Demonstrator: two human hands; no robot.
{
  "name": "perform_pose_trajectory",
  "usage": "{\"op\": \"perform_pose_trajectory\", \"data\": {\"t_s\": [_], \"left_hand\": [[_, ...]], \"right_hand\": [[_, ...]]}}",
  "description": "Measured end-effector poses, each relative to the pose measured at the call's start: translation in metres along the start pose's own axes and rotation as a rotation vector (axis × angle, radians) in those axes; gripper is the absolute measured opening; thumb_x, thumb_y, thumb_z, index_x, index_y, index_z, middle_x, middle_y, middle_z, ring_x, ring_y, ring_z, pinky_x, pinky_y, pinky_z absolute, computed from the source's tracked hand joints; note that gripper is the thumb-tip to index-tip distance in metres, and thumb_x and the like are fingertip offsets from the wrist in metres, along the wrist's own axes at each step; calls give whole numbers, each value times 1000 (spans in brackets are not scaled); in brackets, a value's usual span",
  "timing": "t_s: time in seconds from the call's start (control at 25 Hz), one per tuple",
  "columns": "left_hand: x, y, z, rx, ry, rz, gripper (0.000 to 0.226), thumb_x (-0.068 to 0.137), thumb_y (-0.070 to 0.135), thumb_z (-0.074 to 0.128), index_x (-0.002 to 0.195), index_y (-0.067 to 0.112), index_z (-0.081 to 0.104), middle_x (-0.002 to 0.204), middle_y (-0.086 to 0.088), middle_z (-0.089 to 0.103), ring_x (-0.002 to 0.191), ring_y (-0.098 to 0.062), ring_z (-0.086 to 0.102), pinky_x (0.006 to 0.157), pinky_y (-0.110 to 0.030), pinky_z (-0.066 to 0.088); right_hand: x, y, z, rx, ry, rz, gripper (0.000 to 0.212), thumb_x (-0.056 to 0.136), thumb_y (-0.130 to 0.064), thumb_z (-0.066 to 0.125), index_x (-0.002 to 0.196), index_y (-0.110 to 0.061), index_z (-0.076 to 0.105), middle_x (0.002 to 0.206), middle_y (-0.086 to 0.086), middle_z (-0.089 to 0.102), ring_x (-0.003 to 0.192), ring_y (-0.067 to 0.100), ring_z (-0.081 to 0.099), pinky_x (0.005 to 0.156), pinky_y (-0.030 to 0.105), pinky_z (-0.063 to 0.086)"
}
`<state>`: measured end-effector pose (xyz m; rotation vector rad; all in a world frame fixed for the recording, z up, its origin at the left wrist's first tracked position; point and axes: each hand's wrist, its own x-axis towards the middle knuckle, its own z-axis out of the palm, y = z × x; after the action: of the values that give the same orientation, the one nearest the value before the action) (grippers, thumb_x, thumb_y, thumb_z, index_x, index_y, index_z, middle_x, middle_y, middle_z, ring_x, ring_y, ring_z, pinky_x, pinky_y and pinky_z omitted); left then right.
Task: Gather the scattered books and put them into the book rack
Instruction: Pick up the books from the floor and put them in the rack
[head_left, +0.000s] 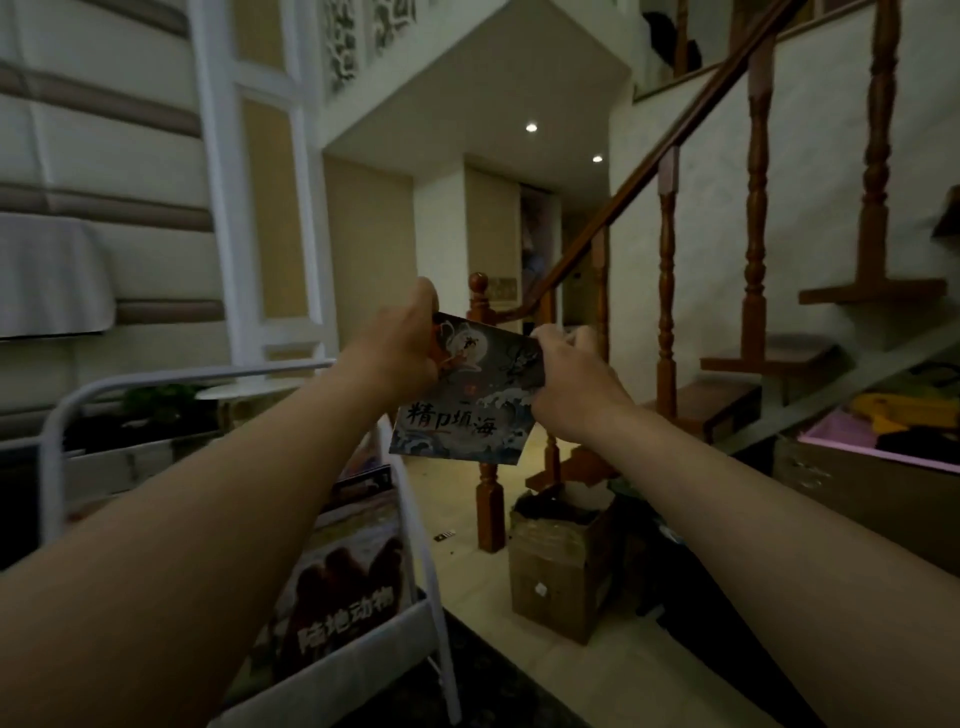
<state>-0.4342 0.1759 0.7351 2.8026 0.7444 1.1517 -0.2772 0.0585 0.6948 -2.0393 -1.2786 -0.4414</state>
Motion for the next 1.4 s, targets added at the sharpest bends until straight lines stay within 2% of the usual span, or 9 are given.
{"op": "perform_pose_trajectory", "data": {"t_s": [0.08, 0.2, 0.48, 0.6, 0.76, 1.0, 1.12, 1.28, 1.4], "left_hand": [[-11, -20, -19, 40, 13, -63, 44, 83, 9, 71, 110, 15, 37, 95, -9, 57, 81, -25, 59, 73, -43, 58], [-23, -49, -36, 69, 50, -123, 43, 82, 10, 72, 106, 16, 37, 91, -8, 57, 77, -25, 58, 73, -47, 57], [-44, -115, -48, 104, 85, -232, 38, 86, 9, 67, 107, 13, 34, 89, -13, 58, 78, -28, 59, 68, -45, 56], [-53, -138, -40, 84, 68, -268, 37, 85, 4, 64, 103, 14, 33, 83, -7, 52, 75, -25, 55, 61, -35, 45], [-63, -166, -20, 81, 5, -336, 45, 86, 5, 65, 119, 12, 36, 96, -6, 50, 83, -21, 50, 70, -32, 45], [-68, -198, 22, 43, -12, -369, 37, 85, 3, 63, 105, 14, 35, 100, -12, 55, 89, -31, 57, 69, -34, 44], [-72, -212, 39, 139, -40, -311, 41, 85, 6, 63, 117, 9, 38, 104, -14, 60, 95, -35, 61, 72, -38, 48], [-79, -216, 49, 426, -39, -227, 36, 86, 11, 63, 116, 12, 45, 115, -9, 56, 101, -30, 56, 77, -37, 42], [-79, -219, 51, 512, -48, -227, 37, 86, 14, 65, 118, 14, 46, 121, -8, 54, 103, -27, 55, 81, -38, 46]], "right_hand": [[5, -29, 8, 58, -66, -64, 61, 87, -12, 63, 139, -29, 35, 133, 9, 30, 120, 35, 45, 97, 45, 48], [15, -66, 24, 106, -145, -134, 68, 87, -11, 64, 144, -30, 32, 135, 5, 28, 123, 32, 42, 96, 38, 46], [36, -124, 75, 75, -258, -249, 78, 86, -14, 62, 151, -33, 22, 142, 8, 26, 125, 37, 42, 100, 42, 46], [41, -135, 97, 56, -314, -270, 83, 86, -13, 61, 154, -32, 18, 151, 8, 18, 133, 38, 36, 103, 40, 44], [43, -143, 130, 47, -407, -300, 86, 85, -8, 60, 155, -33, 16, 154, 5, 12, 129, 37, 41, 98, 44, 50], [52, -142, 171, -43, -495, -303, 91, 85, -13, 64, 156, -33, 10, 161, 5, -2, 142, 42, 25, 105, 48, 44], [53, -138, 186, -85, -514, -314, 92, 84, -14, 65, 156, -31, 10, 160, 8, 1, 142, 42, 25, 105, 47, 44], [48, -133, 206, -103, -569, -309, 92, 85, -12, 64, 156, -31, 9, 160, 9, 3, 140, 41, 28, 103, 44, 45], [46, -134, 215, -140, -581, -296, 96, 87, -14, 65, 157, -32, 2, 160, 10, 2, 138, 40, 30, 102, 43, 45]]}}
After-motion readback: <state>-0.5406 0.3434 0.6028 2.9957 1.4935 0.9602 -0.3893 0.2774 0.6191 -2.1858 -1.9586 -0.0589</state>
